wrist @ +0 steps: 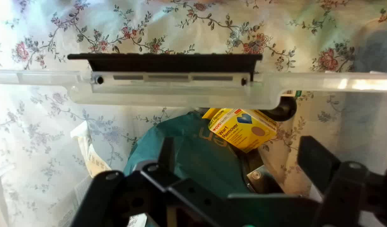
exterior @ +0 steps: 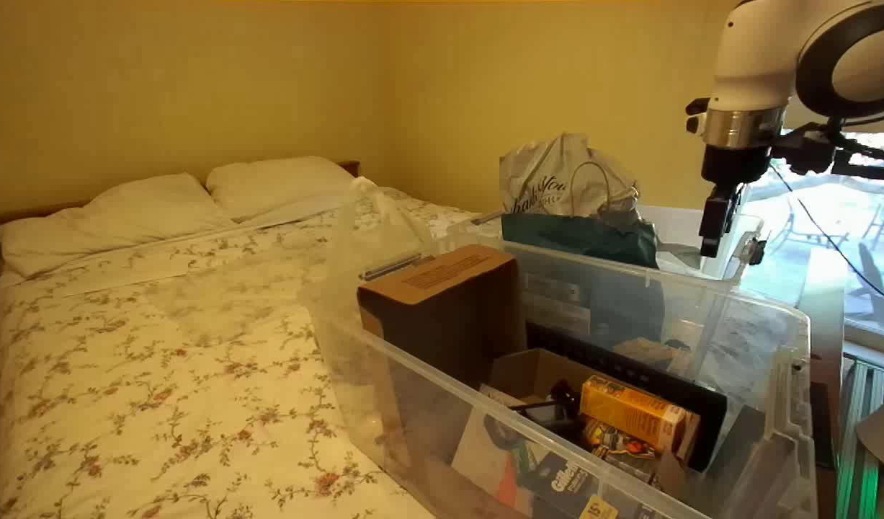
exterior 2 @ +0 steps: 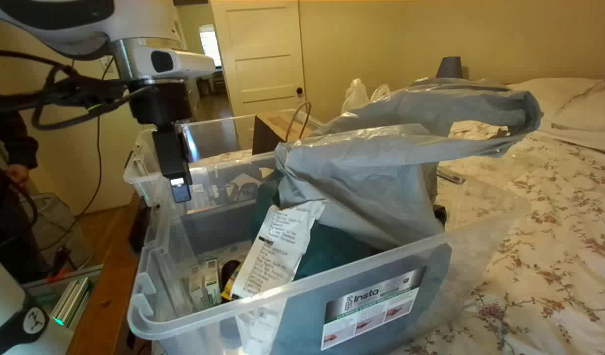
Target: Move the remote and the pink box from the left storage box to the right storage box
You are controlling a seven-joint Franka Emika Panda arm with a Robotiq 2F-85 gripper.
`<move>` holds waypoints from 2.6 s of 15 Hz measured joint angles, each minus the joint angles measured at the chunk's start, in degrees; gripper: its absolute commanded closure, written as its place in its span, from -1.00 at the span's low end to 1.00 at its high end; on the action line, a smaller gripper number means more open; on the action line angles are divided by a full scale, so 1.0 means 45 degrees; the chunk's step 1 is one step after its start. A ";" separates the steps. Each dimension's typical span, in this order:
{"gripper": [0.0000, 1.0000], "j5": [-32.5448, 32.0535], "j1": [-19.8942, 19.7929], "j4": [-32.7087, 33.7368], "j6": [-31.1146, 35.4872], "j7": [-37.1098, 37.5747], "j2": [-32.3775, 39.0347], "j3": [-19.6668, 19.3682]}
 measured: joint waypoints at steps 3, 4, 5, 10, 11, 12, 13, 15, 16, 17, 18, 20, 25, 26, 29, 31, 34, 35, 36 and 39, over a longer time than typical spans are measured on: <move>-1.00 0.0000 0.0000 0.0000 0.0000 0.0000 0.0000 0.0000; -1.00 0.0000 0.0000 0.0000 0.0000 0.0000 0.0000 0.0000; -1.00 0.0000 0.0000 0.0000 0.0000 0.0000 0.0000 0.0000; -1.00 0.0029 0.0226 0.0140 0.0082 0.0049 0.0002 -0.0001; -1.00 0.0030 0.0384 0.0319 0.0103 0.0138 0.0000 0.0061; -1.00 0.0030 0.0568 0.0569 0.0103 0.0236 -0.0003 0.0186; -1.00 0.0030 0.0767 0.0852 0.0095 0.0353 0.0000 0.0375; -1.00 0.0082 0.1244 0.1404 0.0053 0.0684 0.0082 0.0895; -1.00 0.0130 0.1491 0.1666 0.0050 0.0931 0.0229 0.1215; -1.00 0.0190 0.1733 0.1955 0.0050 0.1242 0.0496 0.1582; -1.00 0.0245 0.1939 0.2258 0.0051 0.1569 0.0858 0.1942; -1.00 0.0405 0.2297 0.2898 0.0056 0.2130 0.1830 0.2619; -1.00 0.0592 0.2816 0.3660 0.0077 0.2397 0.3513 0.3044; -1.00 0.0592 0.2817 0.3636 0.0076 0.2392 0.3422 0.2973; -1.00 0.0594 0.2855 0.3610 0.0094 0.2368 0.3300 0.2928; -1.00 0.0606 0.3105 0.3602 0.0806 0.2151 0.3603 0.2977; -1.00 0.0574 0.3687 0.3798 0.2533 0.1559 0.4859 0.3373; -1.00 0.0501 0.3864 0.3967 0.2973 0.1282 0.5414 0.3504; -1.00 0.0372 0.4001 0.4149 0.3353 0.0954 0.5964 0.3589; -1.00 -0.0239 0.4122 0.4716 0.4011 -0.0558 0.7506 0.3476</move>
